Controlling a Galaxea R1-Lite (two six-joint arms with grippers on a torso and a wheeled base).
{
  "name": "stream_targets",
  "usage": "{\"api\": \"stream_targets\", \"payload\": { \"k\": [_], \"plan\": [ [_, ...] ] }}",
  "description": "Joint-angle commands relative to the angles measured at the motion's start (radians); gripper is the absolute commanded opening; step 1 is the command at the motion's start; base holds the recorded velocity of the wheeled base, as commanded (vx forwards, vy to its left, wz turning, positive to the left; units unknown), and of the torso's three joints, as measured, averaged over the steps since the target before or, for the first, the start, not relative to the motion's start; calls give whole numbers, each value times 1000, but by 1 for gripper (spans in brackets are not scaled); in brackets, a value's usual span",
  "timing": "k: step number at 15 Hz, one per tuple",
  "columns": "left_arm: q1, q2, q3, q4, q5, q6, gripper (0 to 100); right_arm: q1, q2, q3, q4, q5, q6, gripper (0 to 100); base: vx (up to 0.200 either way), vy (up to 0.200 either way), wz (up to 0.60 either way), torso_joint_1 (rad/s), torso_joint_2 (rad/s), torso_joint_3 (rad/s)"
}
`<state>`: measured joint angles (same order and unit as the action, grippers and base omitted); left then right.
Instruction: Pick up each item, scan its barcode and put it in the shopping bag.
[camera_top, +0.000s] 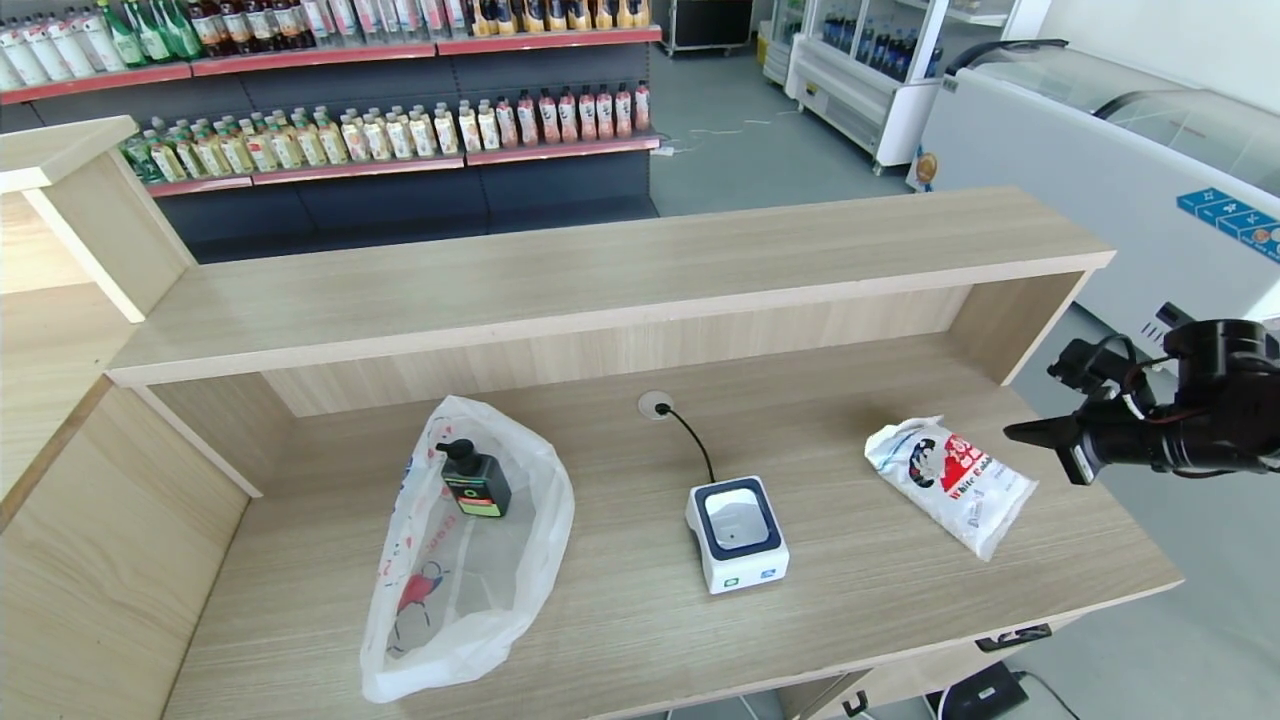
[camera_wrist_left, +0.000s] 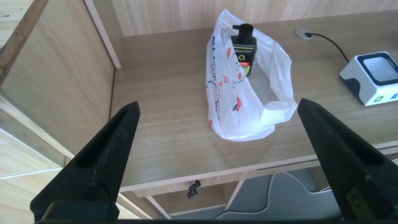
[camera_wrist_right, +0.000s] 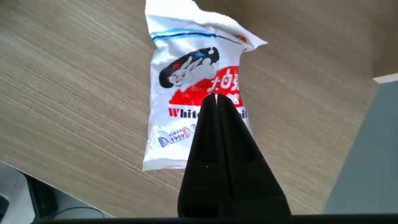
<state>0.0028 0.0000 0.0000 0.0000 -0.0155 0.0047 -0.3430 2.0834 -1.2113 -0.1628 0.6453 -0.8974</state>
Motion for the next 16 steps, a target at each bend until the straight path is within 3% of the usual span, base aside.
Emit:
{"api": "stream_targets", "payload": {
  "k": [1, 5, 6, 11, 14, 16],
  "plan": [
    [0, 0, 0, 0, 0, 0, 100, -11, -39, 33, -1, 0, -11, 0, 0, 0, 0, 0, 0, 0],
    [0, 0, 0, 2, 2, 0, 100, -41, -34, 73, -46, -1, -9, 0, 0, 0, 0, 0, 0, 0],
    [0, 0, 0, 0, 0, 0, 100, -60, -19, 70, -61, 0, -1, 100, 0, 0, 0, 0, 0, 0],
    [0, 0, 0, 0, 0, 0, 100, -77, 41, -4, -64, -1, 80, 100, 0, 0, 0, 0, 0, 0],
    [0, 0, 0, 0, 0, 0, 100, -41, 190, -189, -67, 2, 296, 100, 0, 0, 0, 0, 0, 0],
    [0, 0, 0, 0, 0, 0, 100, -16, 262, -246, -64, 2, 327, 100, 0, 0, 0, 0, 0, 0]
  ]
}}
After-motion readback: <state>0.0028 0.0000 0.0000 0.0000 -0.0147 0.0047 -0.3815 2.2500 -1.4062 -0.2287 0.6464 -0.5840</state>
